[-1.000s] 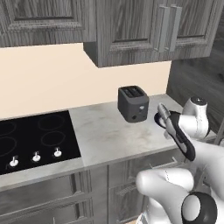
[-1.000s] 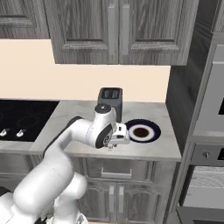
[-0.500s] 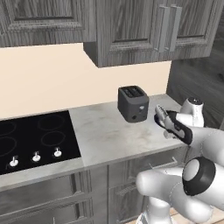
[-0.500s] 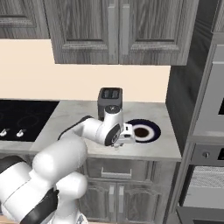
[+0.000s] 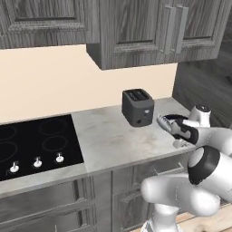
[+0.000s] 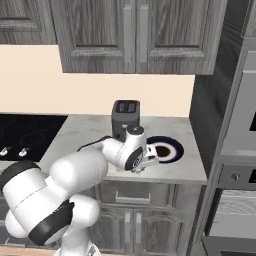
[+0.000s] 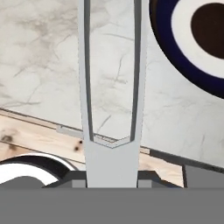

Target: Pick up the tongs from the counter and place them near the plate next to the oven.

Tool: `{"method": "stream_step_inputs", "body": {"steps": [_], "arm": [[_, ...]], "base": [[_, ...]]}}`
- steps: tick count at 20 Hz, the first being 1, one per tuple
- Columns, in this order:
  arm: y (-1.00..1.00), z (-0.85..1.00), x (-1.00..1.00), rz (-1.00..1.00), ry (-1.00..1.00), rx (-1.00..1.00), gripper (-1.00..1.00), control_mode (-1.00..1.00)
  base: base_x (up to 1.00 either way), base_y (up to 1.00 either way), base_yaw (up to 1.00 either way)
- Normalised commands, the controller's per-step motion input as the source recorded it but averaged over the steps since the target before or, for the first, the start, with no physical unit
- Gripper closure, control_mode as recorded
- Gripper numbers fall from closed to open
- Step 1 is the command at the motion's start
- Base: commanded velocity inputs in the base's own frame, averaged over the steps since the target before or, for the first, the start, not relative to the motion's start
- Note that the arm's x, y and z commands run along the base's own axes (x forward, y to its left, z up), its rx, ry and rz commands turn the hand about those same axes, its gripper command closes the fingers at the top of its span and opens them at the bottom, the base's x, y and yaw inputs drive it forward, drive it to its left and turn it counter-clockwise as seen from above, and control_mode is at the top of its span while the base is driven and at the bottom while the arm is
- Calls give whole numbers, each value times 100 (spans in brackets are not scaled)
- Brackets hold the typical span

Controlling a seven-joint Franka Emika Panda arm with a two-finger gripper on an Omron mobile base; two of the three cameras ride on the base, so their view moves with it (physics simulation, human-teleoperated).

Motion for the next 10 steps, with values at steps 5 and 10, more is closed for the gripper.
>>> {"method": "stream_step_inputs", "body": {"steps": [5, 10], "arm": [[-2, -16, 24, 15, 0, -9, 100, -100], [0, -13, 53, 14, 0, -6, 100, -100]], "base": [[0, 0, 0], [0, 0, 0]]}}
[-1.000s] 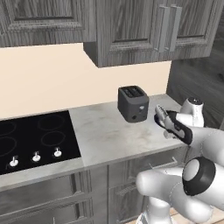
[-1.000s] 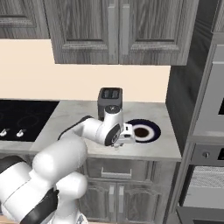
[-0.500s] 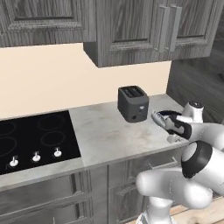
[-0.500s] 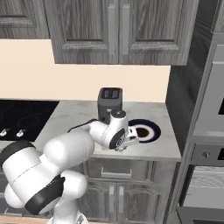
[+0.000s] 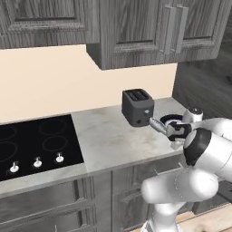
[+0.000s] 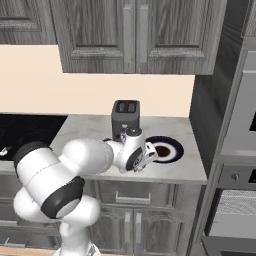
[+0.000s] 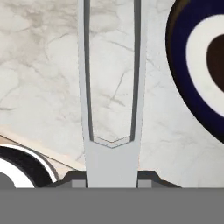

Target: Pick up the tongs from the counter and place them near the plate next to the oven.

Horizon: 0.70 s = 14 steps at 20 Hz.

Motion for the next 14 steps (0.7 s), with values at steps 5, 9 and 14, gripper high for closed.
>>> {"method": "stream_step_inputs", "body": {"steps": [5, 9, 14], "arm": [[0, -39, 52, 20, 0, -15, 100, -100], [-6, -37, 63, 17, 0, -4, 100, -100], [-13, -39, 55, 11, 0, -1, 100, -100]], "base": [[0, 0, 0], [0, 0, 0], [0, 0, 0]]}}
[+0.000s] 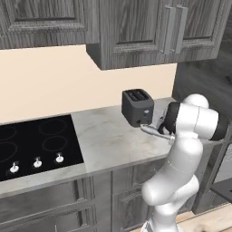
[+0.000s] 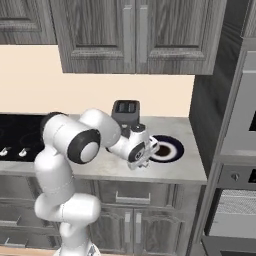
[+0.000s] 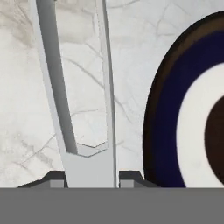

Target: Pick up the tongs from the counter and place them near the plate next to the oven.

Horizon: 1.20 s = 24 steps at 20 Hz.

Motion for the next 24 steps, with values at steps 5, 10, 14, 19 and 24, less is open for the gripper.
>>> {"method": "stream_step_inputs", "body": {"steps": [5, 10, 14, 19, 24], "arm": [[-32, -30, 37, 6, 0, 0, -100, -100], [-10, -3, -25, 2, -2, -1, -100, -100], [-11, 23, -58, 3, -10, 0, -100, -100], [0, 75, -57, 3, -18, 0, -100, -100], [-2, 100, -96, 8, -22, 0, -100, -100]], "base": [[0, 0, 0], [0, 0, 0], [0, 0, 0], [0, 0, 0], [0, 0, 0]]}}
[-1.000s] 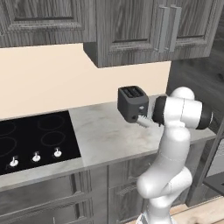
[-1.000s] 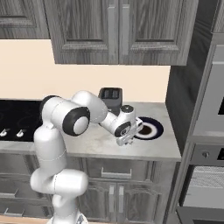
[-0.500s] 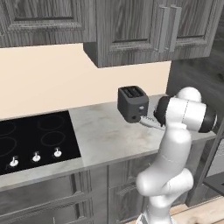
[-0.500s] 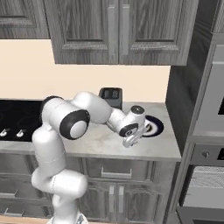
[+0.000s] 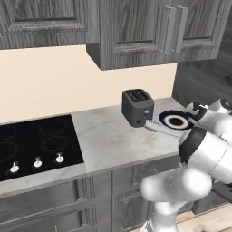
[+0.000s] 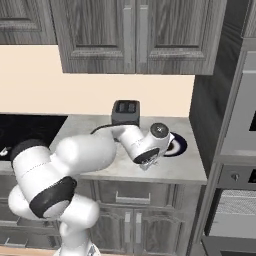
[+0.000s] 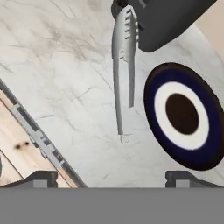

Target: Pick up the tongs from the counter and place them near the plate next to the oven.

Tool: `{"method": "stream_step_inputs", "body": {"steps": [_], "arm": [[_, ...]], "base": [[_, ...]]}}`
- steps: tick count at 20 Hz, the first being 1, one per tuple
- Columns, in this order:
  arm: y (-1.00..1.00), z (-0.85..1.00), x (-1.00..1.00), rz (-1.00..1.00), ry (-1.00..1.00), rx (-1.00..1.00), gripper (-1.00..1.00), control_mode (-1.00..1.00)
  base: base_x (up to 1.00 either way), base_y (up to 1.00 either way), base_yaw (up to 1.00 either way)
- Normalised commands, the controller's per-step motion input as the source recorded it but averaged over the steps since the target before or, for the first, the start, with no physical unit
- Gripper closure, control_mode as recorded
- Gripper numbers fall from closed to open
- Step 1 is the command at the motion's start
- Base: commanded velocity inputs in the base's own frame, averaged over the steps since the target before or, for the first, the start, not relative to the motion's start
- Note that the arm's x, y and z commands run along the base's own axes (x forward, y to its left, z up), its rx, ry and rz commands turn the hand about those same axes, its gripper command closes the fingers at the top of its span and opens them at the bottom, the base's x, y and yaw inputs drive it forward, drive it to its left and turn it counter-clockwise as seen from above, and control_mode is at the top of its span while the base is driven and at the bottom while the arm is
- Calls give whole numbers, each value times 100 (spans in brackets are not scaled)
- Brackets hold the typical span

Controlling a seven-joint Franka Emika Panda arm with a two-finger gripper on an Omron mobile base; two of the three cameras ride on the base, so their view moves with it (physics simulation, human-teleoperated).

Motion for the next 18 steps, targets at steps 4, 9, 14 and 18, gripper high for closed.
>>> {"method": "stream_step_inputs", "body": {"steps": [4, 9, 14, 18], "arm": [[40, 88, -100, 11, -12, -5, -100, -100], [99, 86, -100, 4, -1, -22, -100, -100], [100, 76, -95, 5, 0, -26, -100, -100], [95, 39, -100, 0, -2, -20, -100, -100]], "base": [[0, 0, 0], [0, 0, 0], [0, 0, 0], [0, 0, 0]]}}
